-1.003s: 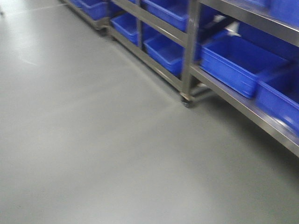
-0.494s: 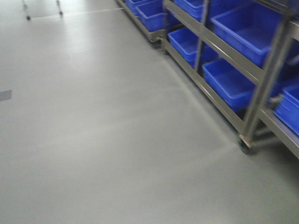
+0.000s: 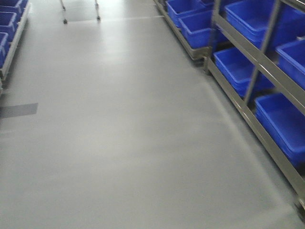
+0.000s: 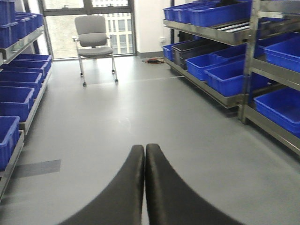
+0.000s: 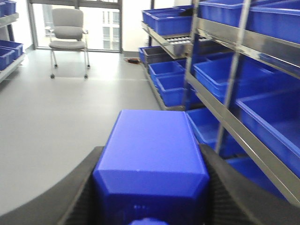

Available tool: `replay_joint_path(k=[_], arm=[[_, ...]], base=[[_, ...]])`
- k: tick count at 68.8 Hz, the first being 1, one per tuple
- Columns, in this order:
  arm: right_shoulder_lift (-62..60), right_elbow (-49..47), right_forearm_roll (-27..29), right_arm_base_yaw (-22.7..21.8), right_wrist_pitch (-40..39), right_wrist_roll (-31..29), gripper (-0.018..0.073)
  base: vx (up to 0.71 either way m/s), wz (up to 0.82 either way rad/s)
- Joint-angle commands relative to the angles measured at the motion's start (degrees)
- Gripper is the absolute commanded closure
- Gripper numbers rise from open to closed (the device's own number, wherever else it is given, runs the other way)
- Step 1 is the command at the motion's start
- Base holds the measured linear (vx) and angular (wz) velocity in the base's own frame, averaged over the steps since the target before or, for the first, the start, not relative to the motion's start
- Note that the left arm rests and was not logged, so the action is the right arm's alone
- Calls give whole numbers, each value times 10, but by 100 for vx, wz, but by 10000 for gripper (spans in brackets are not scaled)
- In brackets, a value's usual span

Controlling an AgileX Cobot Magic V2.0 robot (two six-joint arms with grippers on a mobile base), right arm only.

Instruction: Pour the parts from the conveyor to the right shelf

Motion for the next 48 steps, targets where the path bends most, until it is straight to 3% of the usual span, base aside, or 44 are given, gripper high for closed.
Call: replay_joint_path(k=[1,48], arm=[[5,-16,-1,-2,-49,-4,565],[5,-16,-1,-2,-49,-4,565]], base=[[66,28],[64,16]])
